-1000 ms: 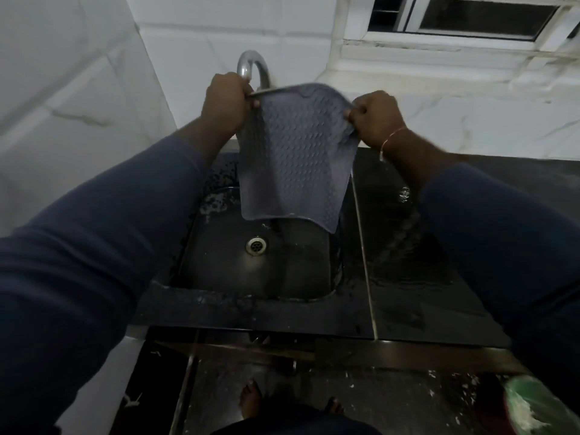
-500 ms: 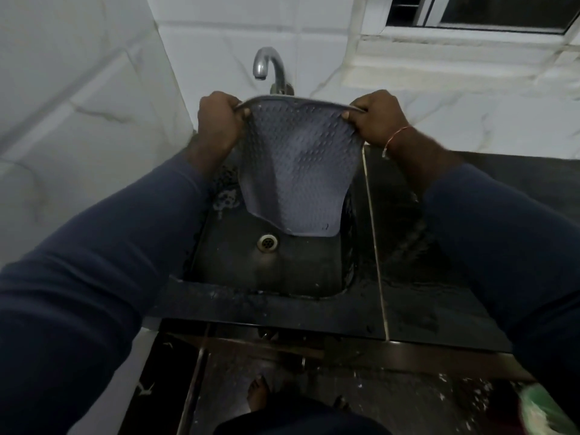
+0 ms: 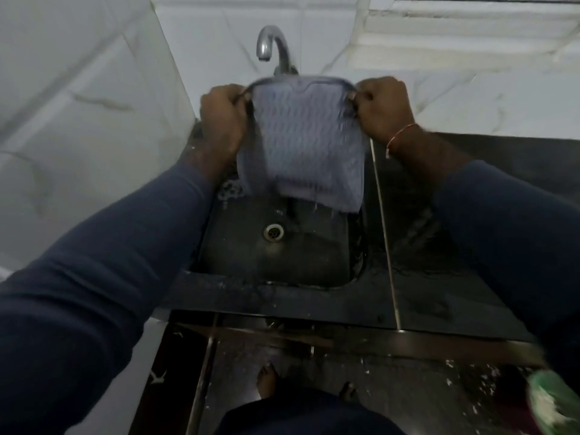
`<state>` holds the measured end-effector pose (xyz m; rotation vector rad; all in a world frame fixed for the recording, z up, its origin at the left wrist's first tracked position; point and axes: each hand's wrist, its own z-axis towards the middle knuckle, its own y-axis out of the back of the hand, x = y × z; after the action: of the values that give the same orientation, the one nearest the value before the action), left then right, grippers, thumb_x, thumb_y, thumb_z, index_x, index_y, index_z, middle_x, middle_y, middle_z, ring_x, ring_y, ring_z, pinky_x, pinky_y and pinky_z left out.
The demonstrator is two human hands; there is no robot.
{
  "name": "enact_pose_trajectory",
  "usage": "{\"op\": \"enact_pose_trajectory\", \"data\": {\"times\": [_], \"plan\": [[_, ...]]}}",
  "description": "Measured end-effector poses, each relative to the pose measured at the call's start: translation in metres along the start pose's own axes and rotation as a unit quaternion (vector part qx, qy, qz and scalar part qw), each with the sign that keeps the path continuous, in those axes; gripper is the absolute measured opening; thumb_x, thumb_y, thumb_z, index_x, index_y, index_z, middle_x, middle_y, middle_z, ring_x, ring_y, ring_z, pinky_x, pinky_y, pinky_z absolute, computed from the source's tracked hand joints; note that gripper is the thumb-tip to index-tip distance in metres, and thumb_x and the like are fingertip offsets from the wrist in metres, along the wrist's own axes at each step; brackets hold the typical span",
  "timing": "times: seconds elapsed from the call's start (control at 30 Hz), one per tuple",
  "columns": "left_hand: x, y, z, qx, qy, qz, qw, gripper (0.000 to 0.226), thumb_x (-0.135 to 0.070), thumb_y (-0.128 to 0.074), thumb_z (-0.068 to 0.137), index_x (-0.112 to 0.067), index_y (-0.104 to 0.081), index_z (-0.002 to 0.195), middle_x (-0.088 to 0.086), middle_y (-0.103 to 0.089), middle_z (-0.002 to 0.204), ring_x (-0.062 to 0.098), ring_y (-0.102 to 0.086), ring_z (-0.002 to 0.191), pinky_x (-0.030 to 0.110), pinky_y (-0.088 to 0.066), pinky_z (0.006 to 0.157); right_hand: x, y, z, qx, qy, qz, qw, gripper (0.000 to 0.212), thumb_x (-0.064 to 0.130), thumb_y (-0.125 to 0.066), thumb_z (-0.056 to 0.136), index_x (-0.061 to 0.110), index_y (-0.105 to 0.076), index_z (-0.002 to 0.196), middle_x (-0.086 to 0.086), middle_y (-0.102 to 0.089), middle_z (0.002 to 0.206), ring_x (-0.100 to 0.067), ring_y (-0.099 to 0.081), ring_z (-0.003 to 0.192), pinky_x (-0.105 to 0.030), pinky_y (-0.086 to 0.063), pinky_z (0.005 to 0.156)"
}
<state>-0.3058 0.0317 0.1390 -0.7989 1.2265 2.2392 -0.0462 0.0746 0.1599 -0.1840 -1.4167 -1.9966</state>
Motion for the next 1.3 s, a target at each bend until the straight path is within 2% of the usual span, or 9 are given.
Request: {"op": "enact_pose_trajectory", "data": {"times": [0.13, 0.23, 0.47, 0.63, 0.77, 0.9, 1.03, 1.2, 1.3], "plan": [[0.000, 0.000, 0.007, -0.001, -0.019, 0.004, 1.000, 0.021, -0.017, -0.056, 0.086, -0.011, -0.075, 0.080, -0.001, -0.068, 0.074, 0.011, -0.061, 0.074, 0.023, -0.047, 0.067, 0.001, 0.005, 0.010, 0.012, 0.010, -0.006, 1.000, 0.028, 0.018, -0.056, 0.088, -0.001, -0.068, 0.071, -0.020, -0.065, 0.070, -0.020, -0.055, 0.068, -0.032, -0.044, 0.069], [0.003, 0.003, 0.009, 0.072, -0.031, 0.041, 0.996, 0.018, -0.012, -0.057, 0.084, -0.010, -0.073, 0.076, 0.005, -0.067, 0.072, 0.016, -0.063, 0.072, 0.028, -0.049, 0.067, -0.003, 0.004, 0.007, 0.037, 0.015, -0.024, 0.999, 0.024, 0.018, -0.058, 0.087, 0.000, -0.072, 0.078, -0.020, -0.069, 0.078, -0.028, -0.065, 0.079, -0.033, -0.047, 0.076], [-0.001, 0.001, 0.008, -0.008, 0.018, -0.016, 1.000, 0.019, -0.010, -0.057, 0.083, -0.016, -0.075, 0.079, -0.005, -0.065, 0.074, 0.001, -0.059, 0.064, 0.020, -0.048, 0.064, -0.002, -0.003, -0.009, 0.069, -0.003, -0.017, 0.997, 0.021, 0.014, -0.060, 0.088, 0.001, -0.073, 0.078, -0.014, -0.067, 0.072, -0.021, -0.063, 0.076, -0.024, -0.041, 0.070], [-0.007, -0.003, 0.012, -0.030, 0.006, -0.015, 0.999, 0.024, -0.012, -0.055, 0.080, -0.013, -0.077, 0.086, -0.001, -0.073, 0.083, 0.015, -0.068, 0.080, 0.022, -0.052, 0.073, 0.004, -0.005, -0.010, 0.122, 0.007, -0.030, 0.992, 0.022, 0.016, -0.062, 0.087, -0.001, -0.072, 0.078, -0.009, -0.065, 0.074, -0.017, -0.059, 0.076, -0.026, -0.044, 0.075], [0.002, -0.004, 0.013, -0.058, 0.028, -0.023, 0.998, 0.019, -0.015, -0.058, 0.085, -0.014, -0.077, 0.090, -0.008, -0.068, 0.082, 0.008, -0.063, 0.078, 0.012, -0.045, 0.068, -0.005, 0.005, -0.009, 0.076, -0.039, -0.010, 0.996, 0.029, 0.024, -0.062, 0.088, -0.001, -0.071, 0.079, -0.014, -0.064, 0.070, -0.015, -0.057, 0.070, -0.025, -0.039, 0.065], [0.001, -0.018, 0.014, 0.021, -0.016, -0.005, 1.000, 0.020, -0.017, -0.058, 0.089, -0.014, -0.076, 0.097, -0.005, -0.072, 0.088, 0.009, -0.065, 0.078, 0.021, -0.052, 0.072, -0.026, 0.022, -0.027, 0.133, -0.126, 0.017, 0.983, 0.027, 0.024, -0.063, 0.090, -0.001, -0.072, 0.085, -0.015, -0.065, 0.070, -0.002, -0.058, 0.044, -0.013, -0.047, 0.047], [-0.040, -0.038, 0.020, 0.069, -0.107, 0.009, 0.992, 0.022, -0.021, -0.062, 0.083, -0.009, -0.076, 0.094, 0.007, -0.074, 0.090, 0.013, -0.065, 0.080, 0.027, -0.052, 0.075, -0.051, 0.051, -0.064, 0.110, -0.195, 0.103, 0.969, 0.034, 0.027, -0.058, 0.095, -0.005, -0.067, 0.088, -0.014, -0.062, 0.068, -0.011, -0.059, 0.040, -0.023, -0.050, 0.037], [-0.145, -0.091, 0.059, 0.139, -0.202, 0.055, 0.968, 0.029, -0.030, -0.053, 0.083, -0.009, -0.072, 0.090, 0.003, -0.061, 0.082, 0.010, -0.054, 0.082, 0.029, -0.047, 0.078, -0.103, 0.108, -0.102, 0.041, -0.242, 0.223, 0.943, 0.022, 0.030, -0.059, 0.094, 0.012, -0.068, 0.087, -0.004, -0.068, 0.076, -0.010, -0.063, 0.050, -0.018, -0.050, 0.042], [-0.211, -0.156, 0.061, 0.208, -0.263, 0.035, 0.942, 0.045, -0.030, -0.045, 0.081, -0.005, -0.065, 0.112, 0.007, -0.062, 0.109, 0.018, -0.054, 0.106, 0.023, -0.040, 0.098, -0.156, 0.133, -0.125, -0.021, -0.314, 0.299, 0.901, 0.014, 0.024, -0.060, 0.094, 0.017, -0.064, 0.083, -0.006, -0.065, 0.082, -0.011, -0.063, 0.055, -0.021, -0.054, 0.044]]}}
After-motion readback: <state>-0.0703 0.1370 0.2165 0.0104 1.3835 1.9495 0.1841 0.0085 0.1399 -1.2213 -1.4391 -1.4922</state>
